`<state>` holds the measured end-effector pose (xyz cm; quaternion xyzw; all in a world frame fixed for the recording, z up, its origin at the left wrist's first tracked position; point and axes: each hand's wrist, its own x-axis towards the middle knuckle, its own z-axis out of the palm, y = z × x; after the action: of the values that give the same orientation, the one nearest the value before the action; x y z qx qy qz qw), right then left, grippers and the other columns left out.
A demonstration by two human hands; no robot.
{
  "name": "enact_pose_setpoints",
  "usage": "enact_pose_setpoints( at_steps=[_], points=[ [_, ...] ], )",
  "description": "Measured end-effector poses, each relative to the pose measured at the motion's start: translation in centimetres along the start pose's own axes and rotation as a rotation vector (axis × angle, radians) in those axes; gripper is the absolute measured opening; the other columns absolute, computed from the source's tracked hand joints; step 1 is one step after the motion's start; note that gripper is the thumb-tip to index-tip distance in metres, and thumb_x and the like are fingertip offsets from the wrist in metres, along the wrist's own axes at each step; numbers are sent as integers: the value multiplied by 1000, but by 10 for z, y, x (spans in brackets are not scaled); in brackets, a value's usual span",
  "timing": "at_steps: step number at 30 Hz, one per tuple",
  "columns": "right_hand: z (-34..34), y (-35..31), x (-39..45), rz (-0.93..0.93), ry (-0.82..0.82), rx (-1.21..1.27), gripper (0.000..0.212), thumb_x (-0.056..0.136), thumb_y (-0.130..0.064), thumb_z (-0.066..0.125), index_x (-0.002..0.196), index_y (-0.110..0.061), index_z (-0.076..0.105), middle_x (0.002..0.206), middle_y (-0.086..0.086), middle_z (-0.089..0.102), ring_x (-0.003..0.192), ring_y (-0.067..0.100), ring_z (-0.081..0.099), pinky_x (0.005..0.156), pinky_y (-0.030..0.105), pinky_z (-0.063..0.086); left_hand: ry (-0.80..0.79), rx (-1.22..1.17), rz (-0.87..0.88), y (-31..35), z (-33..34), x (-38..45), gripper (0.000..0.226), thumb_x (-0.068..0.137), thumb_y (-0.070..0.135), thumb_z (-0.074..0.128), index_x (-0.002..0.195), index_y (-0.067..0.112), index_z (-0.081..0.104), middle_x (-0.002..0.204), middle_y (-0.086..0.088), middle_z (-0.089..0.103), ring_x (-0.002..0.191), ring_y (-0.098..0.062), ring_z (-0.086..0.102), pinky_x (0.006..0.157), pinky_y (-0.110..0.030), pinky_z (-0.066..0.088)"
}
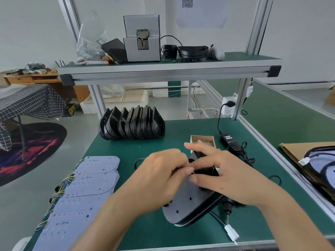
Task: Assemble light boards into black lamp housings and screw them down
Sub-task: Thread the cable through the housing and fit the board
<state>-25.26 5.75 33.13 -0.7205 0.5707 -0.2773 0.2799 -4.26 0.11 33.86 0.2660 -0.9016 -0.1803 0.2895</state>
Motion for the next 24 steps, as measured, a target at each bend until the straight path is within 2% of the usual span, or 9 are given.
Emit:
enact_pose_setpoints(
  at_steps=[2, 4, 7, 10, 15, 20, 22, 23, 24],
  points=[
    [-2, 0, 2, 21, -18, -44, 19, 93, -46, 74, 109, -58, 74, 158, -44, 26, 150, -18, -1, 129, 39, -2, 32, 3, 25, 1, 1, 0, 23, 99, 16, 65, 77, 12, 61, 70, 8, 48, 66, -11, 42, 62, -19, 31],
    [-2, 1, 2, 40, -22, -69, 23, 91, -51, 74, 111, -63, 71, 160, -43, 21, 149, -19, -7, 126, 39, -11, 85, 17, 37, 1, 1, -1, 23, 97, 17, 65, 74, 12, 60, 68, 9, 45, 64, -10, 40, 61, -19, 30],
    [-1, 0, -2, 68, -17, -36, 30, 88, -53, 77, 111, -70, 67, 162, -41, 17, 148, -22, -7, 123, 36, -14, 126, 41, 56, -1, 0, -4, 23, 95, 18, 65, 73, 11, 61, 67, 8, 46, 63, -9, 38, 61, -17, 30],
    [2, 3, -6, 94, 2, -37, 30, 87, -51, 78, 111, -67, 69, 162, -41, 15, 147, -23, -6, 125, 36, -14, 104, 66, 72, -4, -2, -3, 24, 96, 19, 64, 75, 10, 62, 67, 8, 46, 64, -10, 40, 61, -17, 30],
    [1, 7, -9, 93, 38, 22, 31, 85, -46, 81, 107, -66, 71, 160, -42, 21, 144, -27, 0, 130, 42, -2, 76, 102, 116, -4, -3, 2, 24, 97, 19, 64, 76, 9, 63, 68, 5, 47, 65, -14, 42, 61, -21, 32],
    [1, 16, -8, 66, 61, 43, 28, 87, -44, 81, 104, -64, 73, 159, -41, 26, 146, -24, 9, 126, 25, 7, 120, 43, 92, -9, 7, 2, 24, 97, 20, 64, 75, 9, 62, 67, 6, 47, 65, -13, 43, 62, -19, 32],
    [2, 22, -8, 7, 72, 106, 20, 90, -52, 76, 110, -58, 75, 156, -38, 36, 145, -21, 21, 124, 23, 16, 173, -16, 9, -13, 15, 2, 26, 98, 25, 62, 75, 13, 61, 66, 6, 48, 65, -11, 44, 62, -17, 33],
    [4, 25, -10, -46, 78, 182, 27, 91, -60, 70, 116, -51, 76, 155, -32, 43, 147, -14, 29, 123, 24, 23, 204, -71, -52, -15, 18, 0, 28, 100, 31, 59, 75, 17, 59, 66, 5, 50, 64, -11, 45, 61, -17, 35],
    [8, 30, -12, -111, 104, 290, 44, 90, -67, 65, 125, -41, 75, 155, -23, 50, 148, -3, 36, 122, 28, 31, 232, -137, -112, -18, 20, -1, 31, 102, 37, 55, 76, 21, 57, 68, 3, 53, 63, -11, 47, 60, -20, 38]
  ],
)
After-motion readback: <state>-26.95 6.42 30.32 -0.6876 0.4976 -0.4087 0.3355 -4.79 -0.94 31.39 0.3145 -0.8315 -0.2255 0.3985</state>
